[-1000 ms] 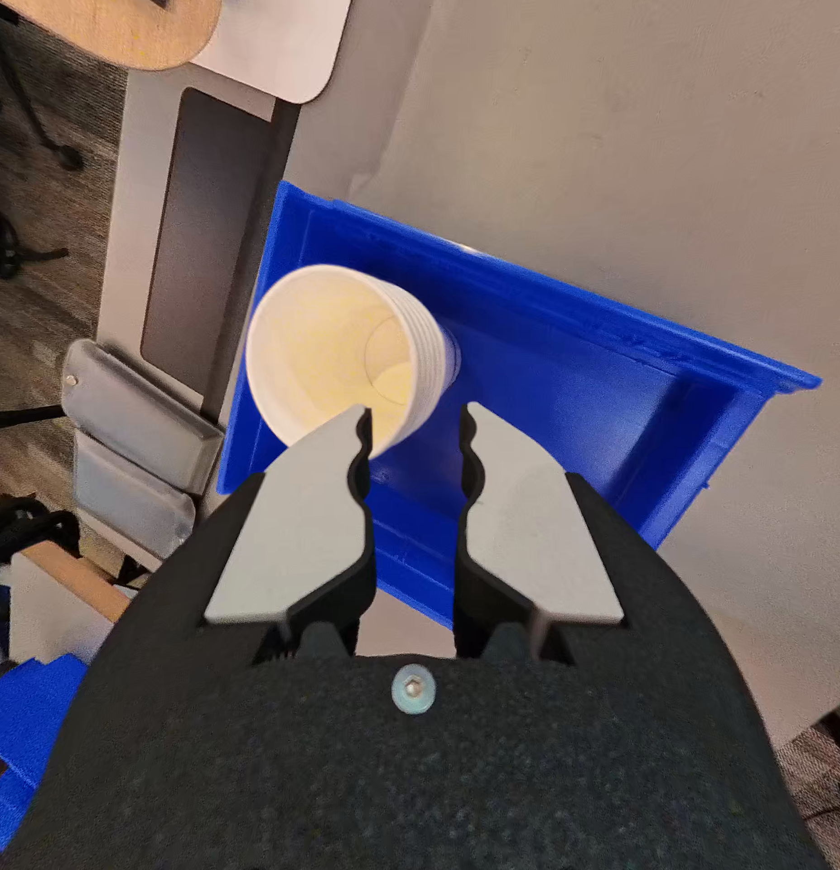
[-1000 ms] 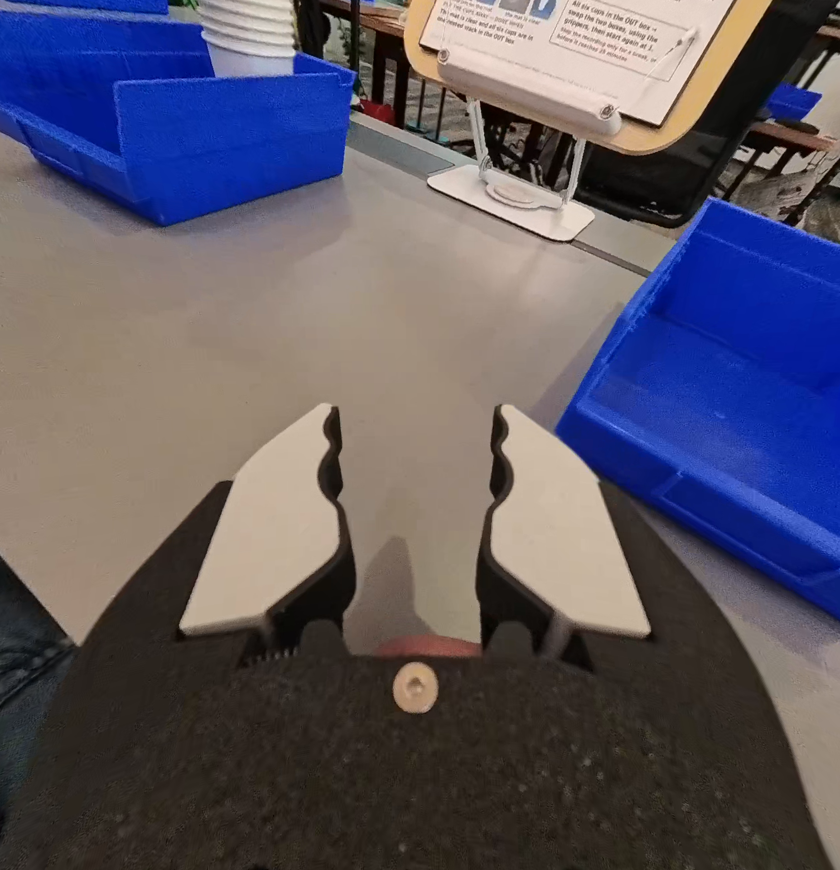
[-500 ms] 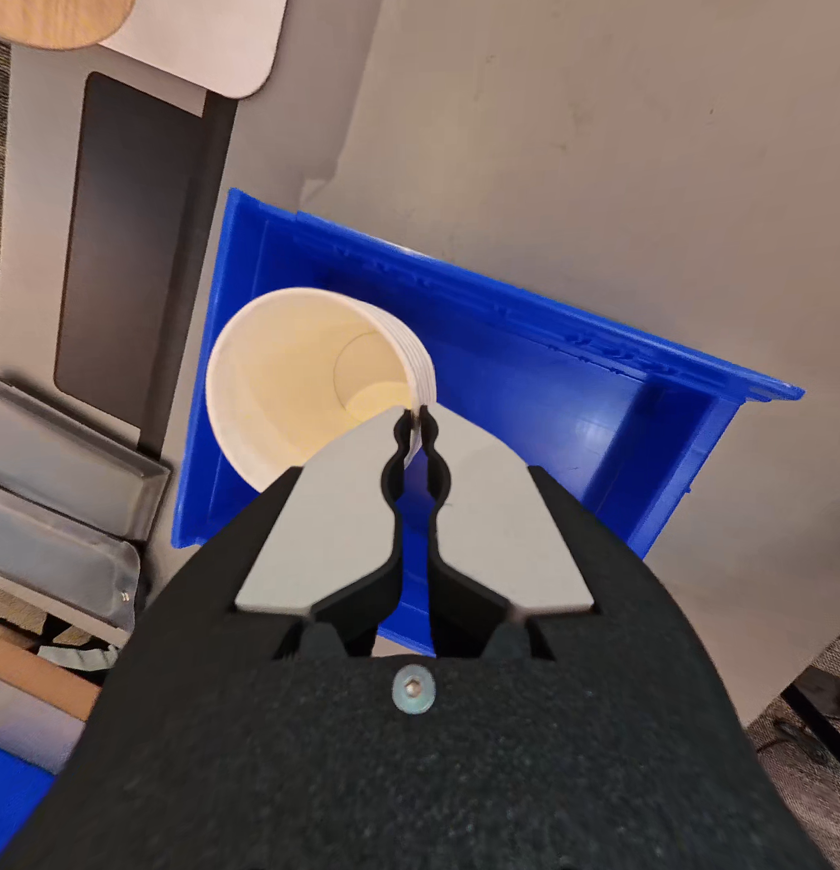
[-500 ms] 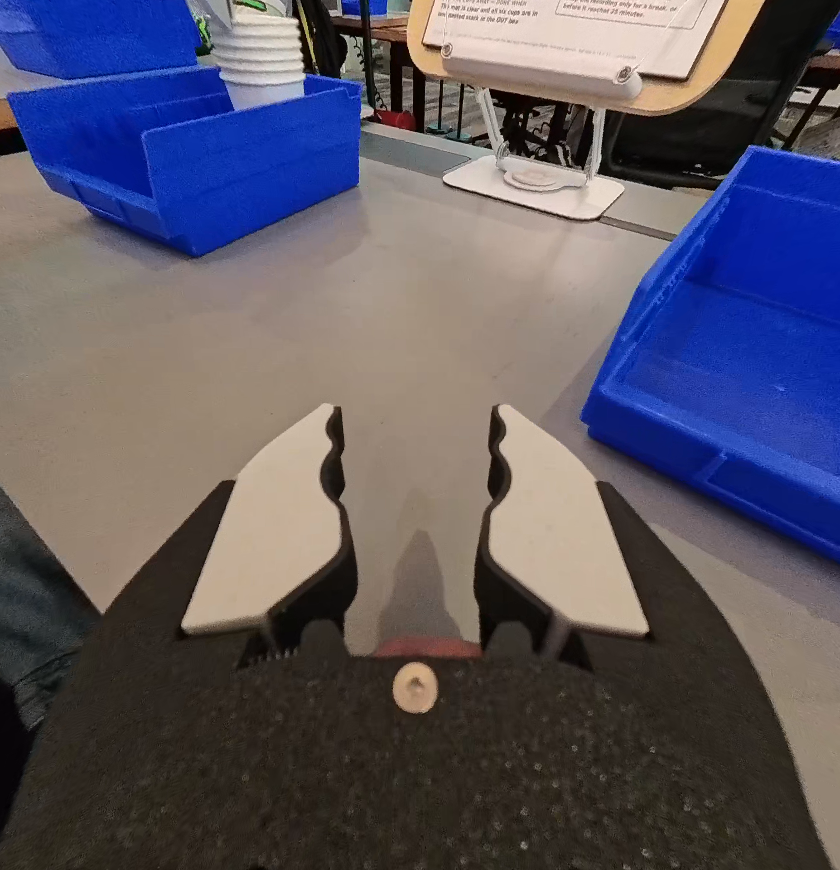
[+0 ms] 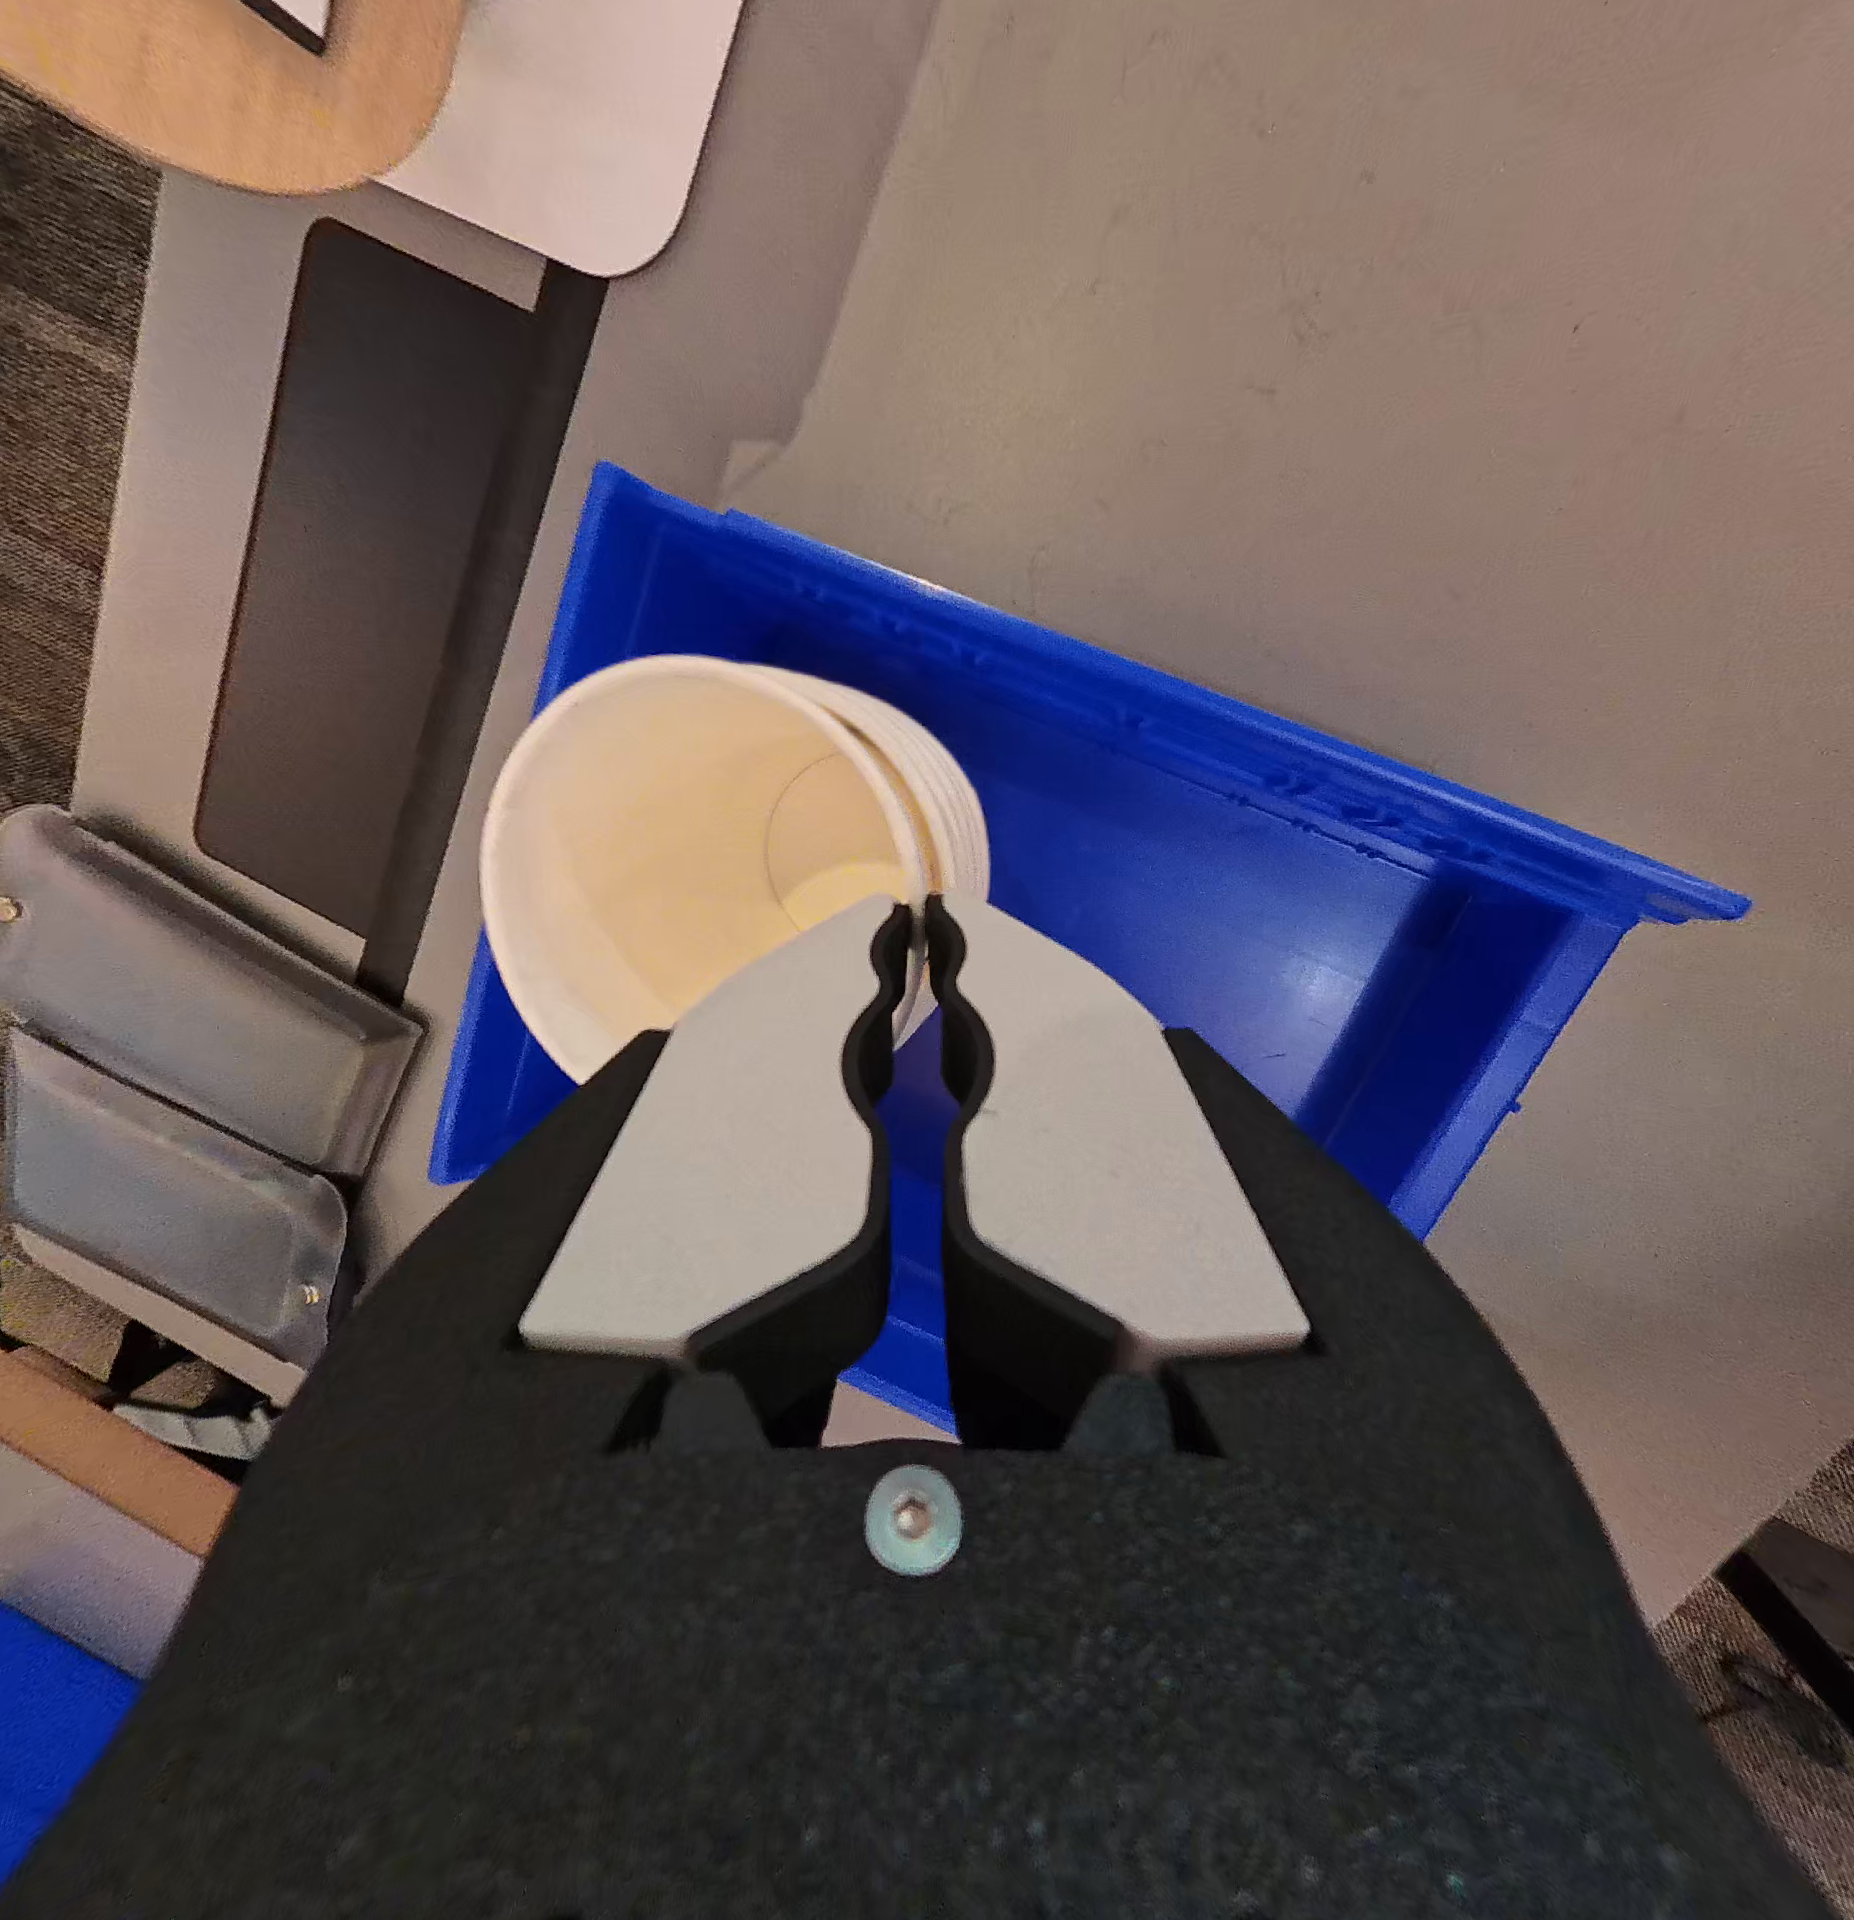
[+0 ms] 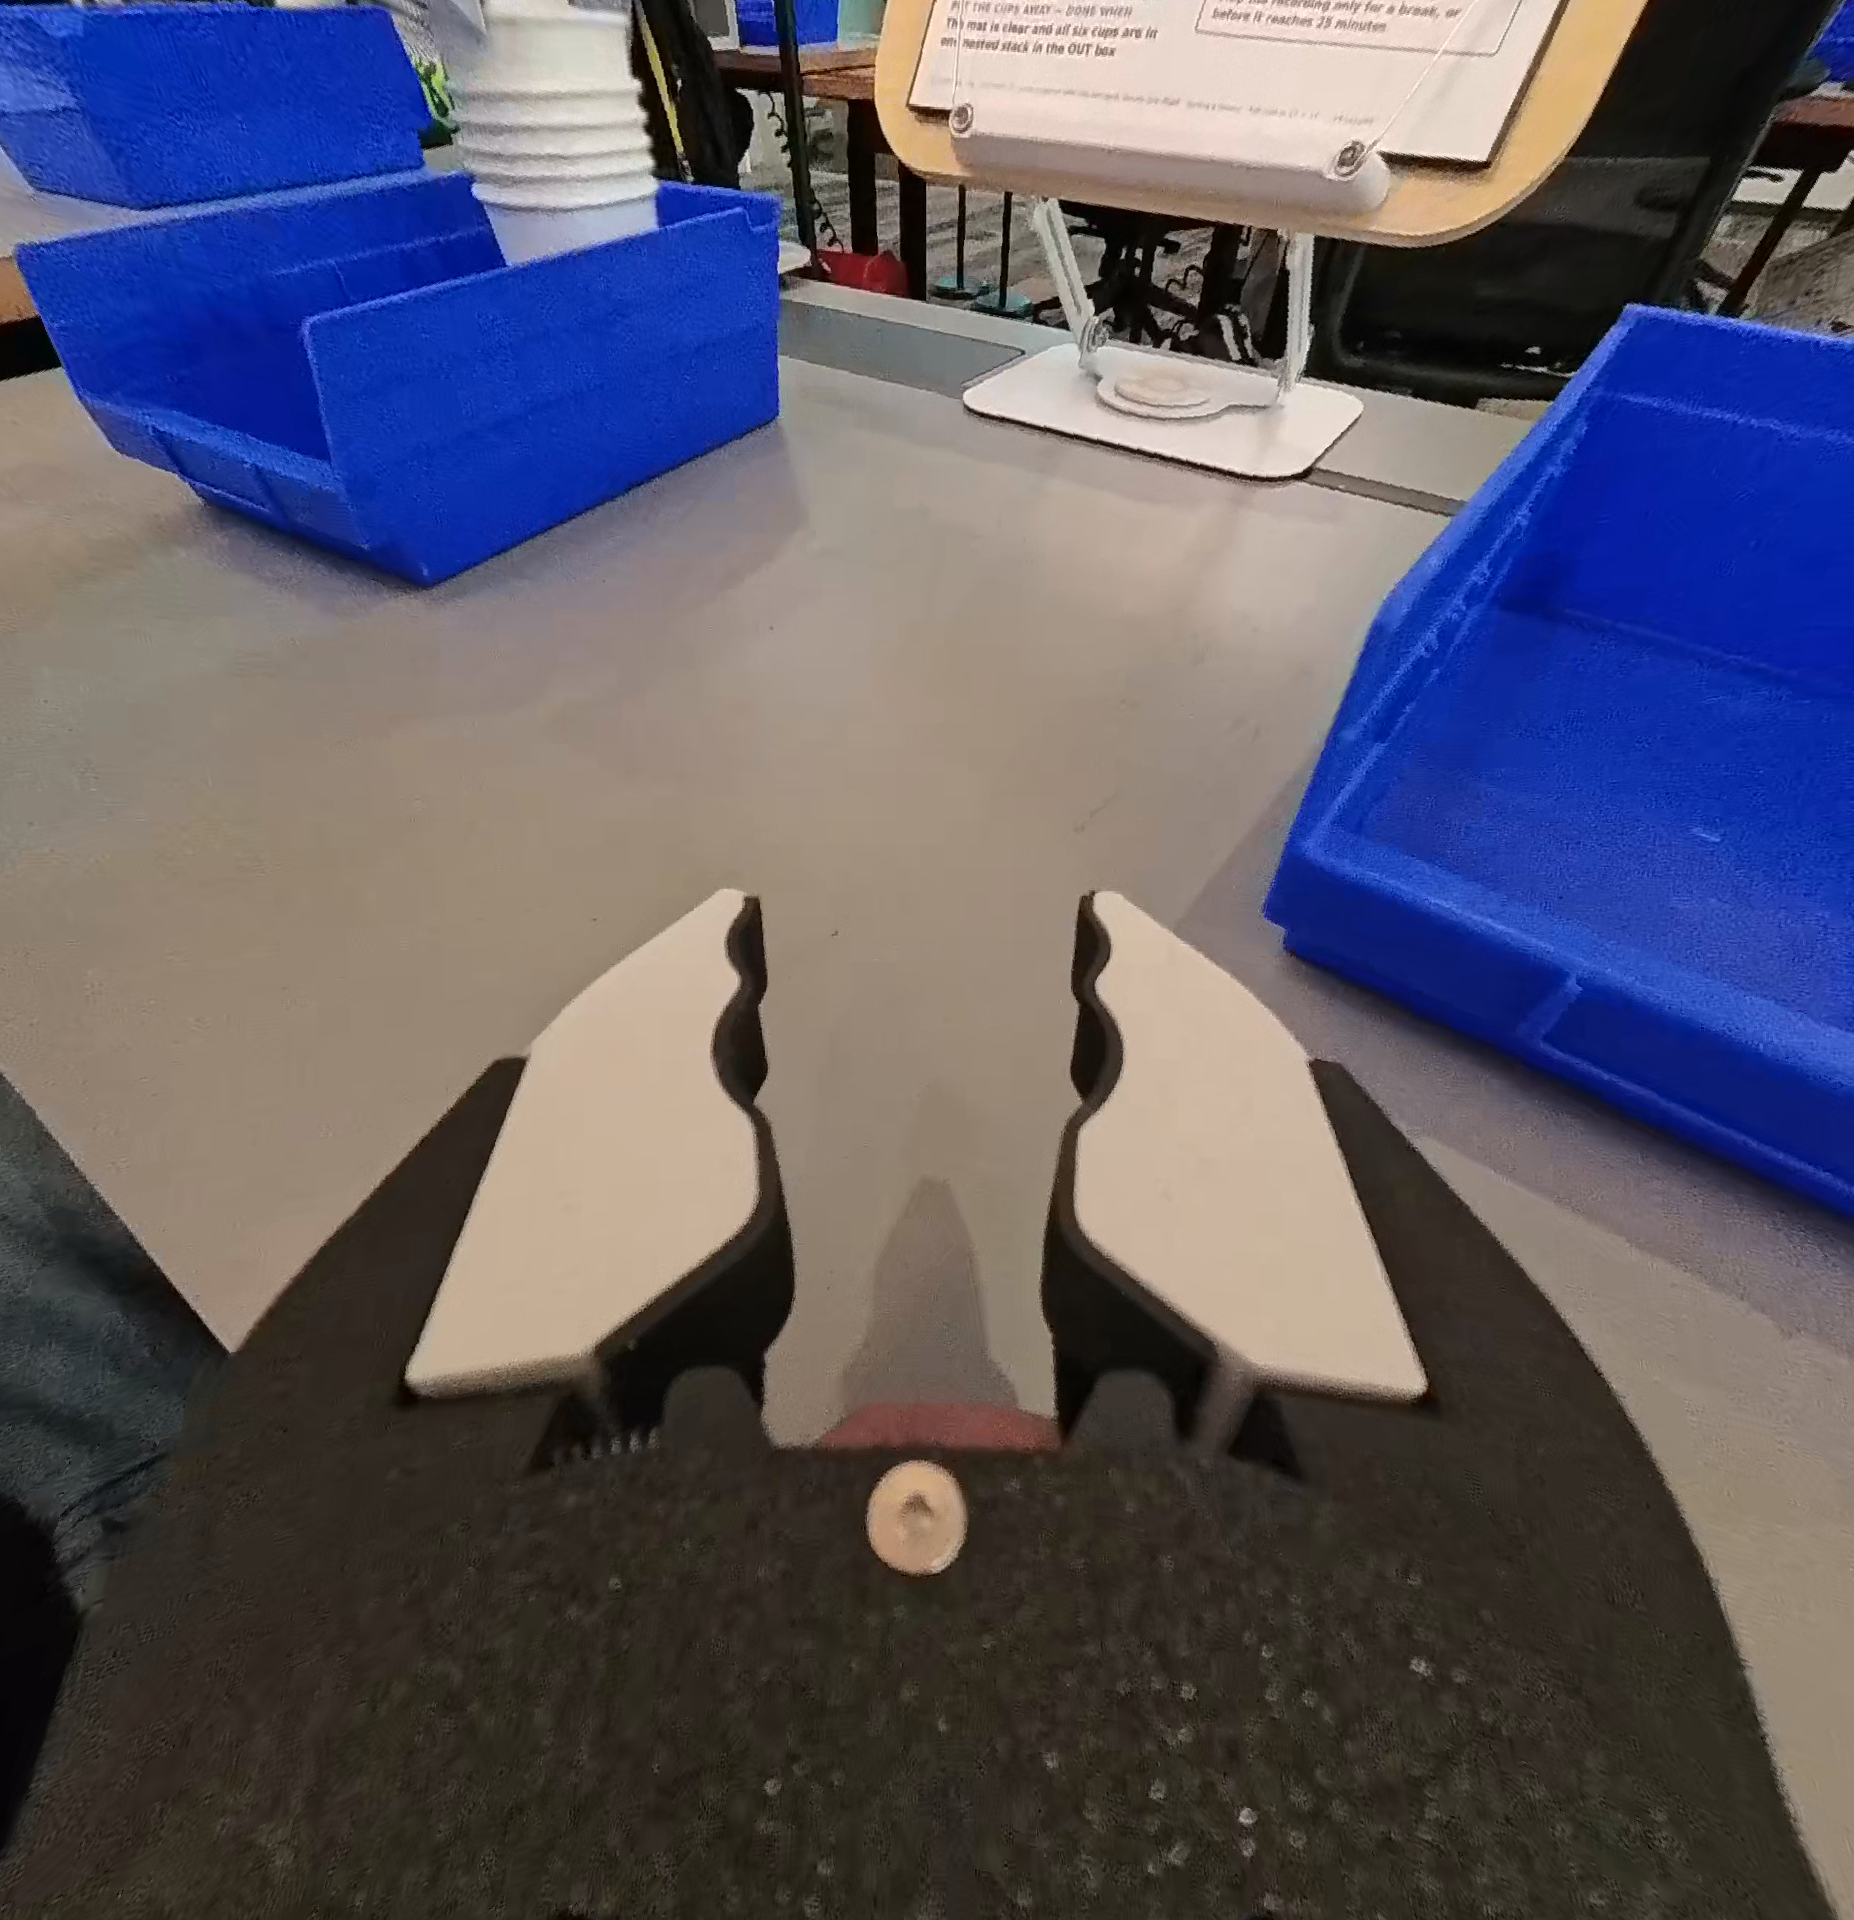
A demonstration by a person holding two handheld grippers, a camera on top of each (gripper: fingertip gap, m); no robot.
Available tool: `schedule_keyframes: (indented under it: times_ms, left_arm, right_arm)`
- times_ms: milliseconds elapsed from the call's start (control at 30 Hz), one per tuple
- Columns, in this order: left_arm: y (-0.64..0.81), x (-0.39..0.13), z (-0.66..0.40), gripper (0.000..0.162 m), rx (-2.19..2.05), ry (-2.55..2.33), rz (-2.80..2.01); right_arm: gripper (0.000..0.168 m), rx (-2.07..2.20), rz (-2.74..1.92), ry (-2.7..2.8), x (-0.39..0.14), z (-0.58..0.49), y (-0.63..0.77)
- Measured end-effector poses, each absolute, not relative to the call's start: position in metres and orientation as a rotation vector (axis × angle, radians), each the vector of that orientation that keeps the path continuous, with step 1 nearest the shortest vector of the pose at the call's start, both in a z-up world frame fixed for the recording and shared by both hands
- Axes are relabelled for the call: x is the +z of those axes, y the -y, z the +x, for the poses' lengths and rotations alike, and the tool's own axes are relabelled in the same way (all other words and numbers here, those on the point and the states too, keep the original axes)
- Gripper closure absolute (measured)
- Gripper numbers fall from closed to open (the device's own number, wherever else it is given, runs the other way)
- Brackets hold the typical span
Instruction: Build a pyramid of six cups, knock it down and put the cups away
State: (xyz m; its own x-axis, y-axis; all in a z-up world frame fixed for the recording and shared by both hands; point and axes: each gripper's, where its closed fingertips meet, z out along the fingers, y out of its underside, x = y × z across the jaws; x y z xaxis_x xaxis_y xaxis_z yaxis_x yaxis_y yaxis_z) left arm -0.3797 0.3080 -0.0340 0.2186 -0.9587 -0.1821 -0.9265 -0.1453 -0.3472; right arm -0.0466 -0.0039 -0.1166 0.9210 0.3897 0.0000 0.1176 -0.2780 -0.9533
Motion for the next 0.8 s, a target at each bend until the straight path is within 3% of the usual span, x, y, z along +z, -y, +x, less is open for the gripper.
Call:
schedule_keyframes:
  times_ms: [200,533,800]
  left_arm:
    - [-0.310,0.008,-0.386,0.159,-0.120,-1.655,-2.044]
    - [-0.283,0.149,-0.392,0.160,-0.547,-1.094,-1.741]
    - [-0.199,0.150,-0.298,0.160,-1.135,-0.825,-1.499]
  right_arm:
    - [0.112,0.289,-1.849,0.386,-0.116,-0.051,0.000]
    - [0.104,0.791,-1.722,0.384,-0.083,-0.099,-0.037]
    - [0.080,1.161,-1.490,0.354,-0.009,-0.126,-0.107]
